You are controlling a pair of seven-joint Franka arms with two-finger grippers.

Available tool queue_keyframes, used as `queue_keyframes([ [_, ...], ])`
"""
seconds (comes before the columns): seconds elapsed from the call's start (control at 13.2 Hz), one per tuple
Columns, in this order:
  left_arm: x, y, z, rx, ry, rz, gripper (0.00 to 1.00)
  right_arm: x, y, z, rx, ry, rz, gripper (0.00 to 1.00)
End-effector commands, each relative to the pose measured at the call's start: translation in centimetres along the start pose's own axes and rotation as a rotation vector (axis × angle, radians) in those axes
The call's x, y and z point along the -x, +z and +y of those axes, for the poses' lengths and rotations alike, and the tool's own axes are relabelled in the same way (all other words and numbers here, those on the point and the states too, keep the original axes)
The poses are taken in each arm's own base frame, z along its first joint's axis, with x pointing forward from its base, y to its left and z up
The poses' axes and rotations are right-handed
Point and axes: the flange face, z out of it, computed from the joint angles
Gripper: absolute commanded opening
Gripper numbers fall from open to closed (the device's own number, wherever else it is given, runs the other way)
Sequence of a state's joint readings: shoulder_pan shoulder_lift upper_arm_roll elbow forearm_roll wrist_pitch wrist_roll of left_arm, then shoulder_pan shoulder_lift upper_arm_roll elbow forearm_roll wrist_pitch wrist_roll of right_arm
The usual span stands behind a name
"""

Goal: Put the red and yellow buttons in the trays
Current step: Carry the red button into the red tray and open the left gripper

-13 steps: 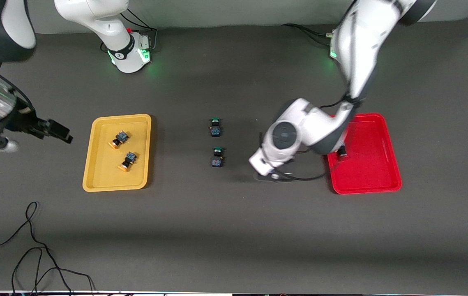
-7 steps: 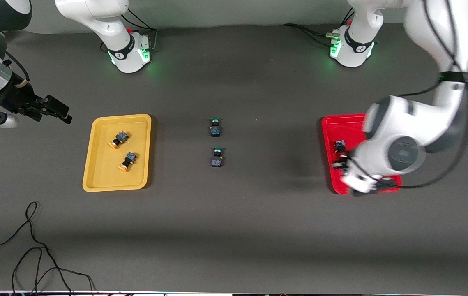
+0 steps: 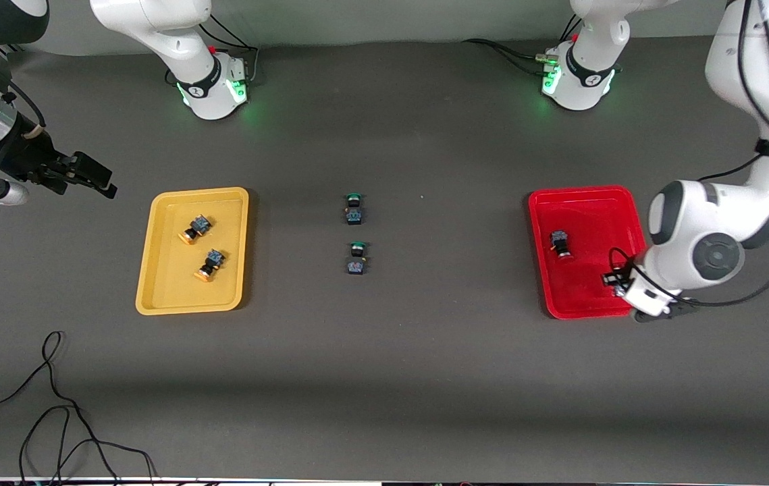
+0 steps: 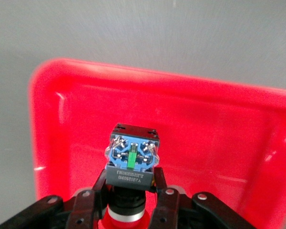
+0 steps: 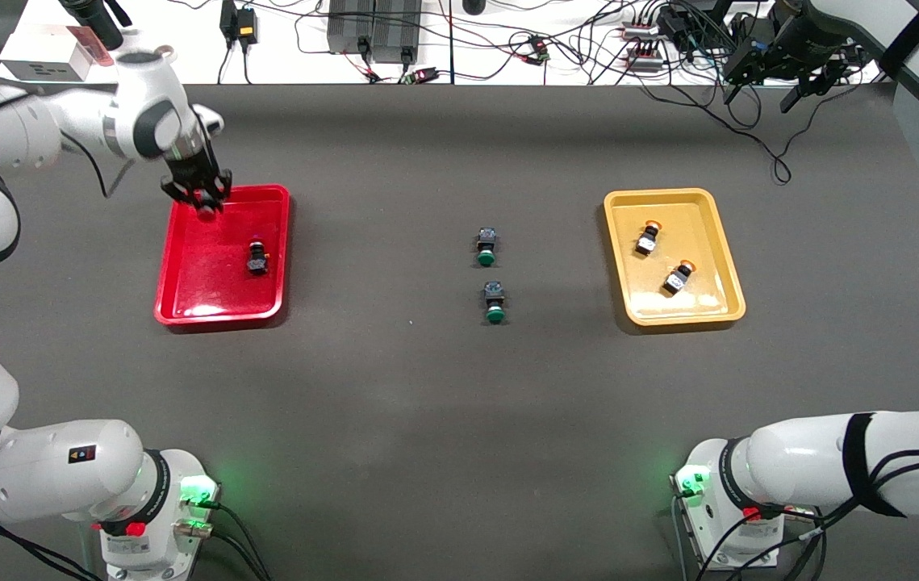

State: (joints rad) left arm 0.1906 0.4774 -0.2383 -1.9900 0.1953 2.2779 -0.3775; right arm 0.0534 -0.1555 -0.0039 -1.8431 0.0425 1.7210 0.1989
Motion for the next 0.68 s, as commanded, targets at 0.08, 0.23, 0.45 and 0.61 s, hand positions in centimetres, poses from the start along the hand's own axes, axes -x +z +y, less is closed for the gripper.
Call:
queue_keyframes([
  [0.08, 1.5, 1.8, -1.4, -0.013, 0.013, -0.006, 0.39, 0.2, -0.3, 0.0, 0.015, -0.025, 0.01, 1.0],
  [0.23, 1.6, 0.3, -1.8, -0.034, 0.025, -0.031, 0.99, 0.2, 0.0, -0.2, 0.017, -0.027, 0.005, 1.0],
  [0.45, 1.7, -7.5, -2.8, -0.088, 0.083, -0.071, 1.0, 0.0, -0.2, -0.3, 0.01, -0.027, 0.022, 1.0],
  [0.61, 2.7, -14.0, -3.7, -0.097, 0.135, -0.073, 1.0, -0.4, -0.3, -0.3, 0.005, -0.026, 0.042, 1.0],
])
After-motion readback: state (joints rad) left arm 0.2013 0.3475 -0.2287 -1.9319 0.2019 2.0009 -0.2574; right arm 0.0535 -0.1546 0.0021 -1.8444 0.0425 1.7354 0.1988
